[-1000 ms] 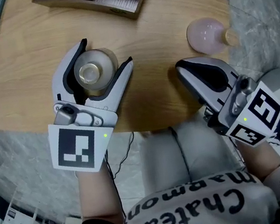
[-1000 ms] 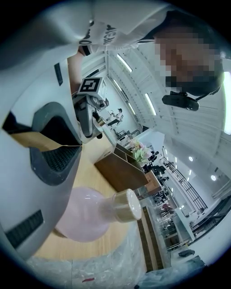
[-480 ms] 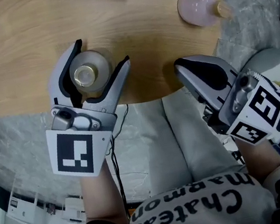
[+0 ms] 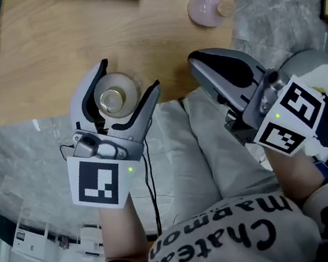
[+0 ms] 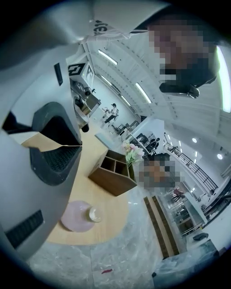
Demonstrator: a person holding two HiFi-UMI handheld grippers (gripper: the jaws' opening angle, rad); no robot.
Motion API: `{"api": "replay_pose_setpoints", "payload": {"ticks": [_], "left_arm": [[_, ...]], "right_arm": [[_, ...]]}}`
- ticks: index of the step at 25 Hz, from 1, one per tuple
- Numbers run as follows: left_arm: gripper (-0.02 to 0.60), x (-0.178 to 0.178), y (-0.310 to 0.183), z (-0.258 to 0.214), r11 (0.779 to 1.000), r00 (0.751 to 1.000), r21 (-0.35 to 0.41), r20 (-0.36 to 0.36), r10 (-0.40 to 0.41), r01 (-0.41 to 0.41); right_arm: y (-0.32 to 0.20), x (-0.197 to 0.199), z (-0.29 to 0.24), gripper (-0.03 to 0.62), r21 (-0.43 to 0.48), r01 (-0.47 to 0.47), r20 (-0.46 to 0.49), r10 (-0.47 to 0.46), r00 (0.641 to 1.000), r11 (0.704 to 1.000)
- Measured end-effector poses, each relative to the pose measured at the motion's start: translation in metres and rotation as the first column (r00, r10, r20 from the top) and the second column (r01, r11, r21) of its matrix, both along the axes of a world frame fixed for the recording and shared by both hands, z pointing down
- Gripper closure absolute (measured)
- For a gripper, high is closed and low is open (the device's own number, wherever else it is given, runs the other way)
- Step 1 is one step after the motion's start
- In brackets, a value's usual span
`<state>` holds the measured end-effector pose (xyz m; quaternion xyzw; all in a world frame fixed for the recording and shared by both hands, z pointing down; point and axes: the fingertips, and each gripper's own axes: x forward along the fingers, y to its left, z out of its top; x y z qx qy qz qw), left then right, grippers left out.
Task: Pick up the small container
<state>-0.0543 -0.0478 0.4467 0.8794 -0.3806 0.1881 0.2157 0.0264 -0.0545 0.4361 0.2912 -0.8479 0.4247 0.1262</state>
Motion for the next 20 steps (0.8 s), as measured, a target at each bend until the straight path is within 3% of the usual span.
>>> {"api": "replay_pose_setpoints", "payload": {"ticks": [13,20], "left_arm": [[0.229,-0.016,-0.051,-0.205,0.983,1.000,0.182,-0.002,0.001,0.000],[0.229,-0.034,-0.070,-0.320,0.945,0.999,0.323,-0.007,-0.042,0.042]], "right_arm": [[-0.073,-0.041,-0.182,0.580,0.226,0.043,0.035,-0.052,0.998,0.973],[-0.098,-0.062,-0.301,0.580,0.397,0.053,0.047,-0.078,0.996,0.916]]}}
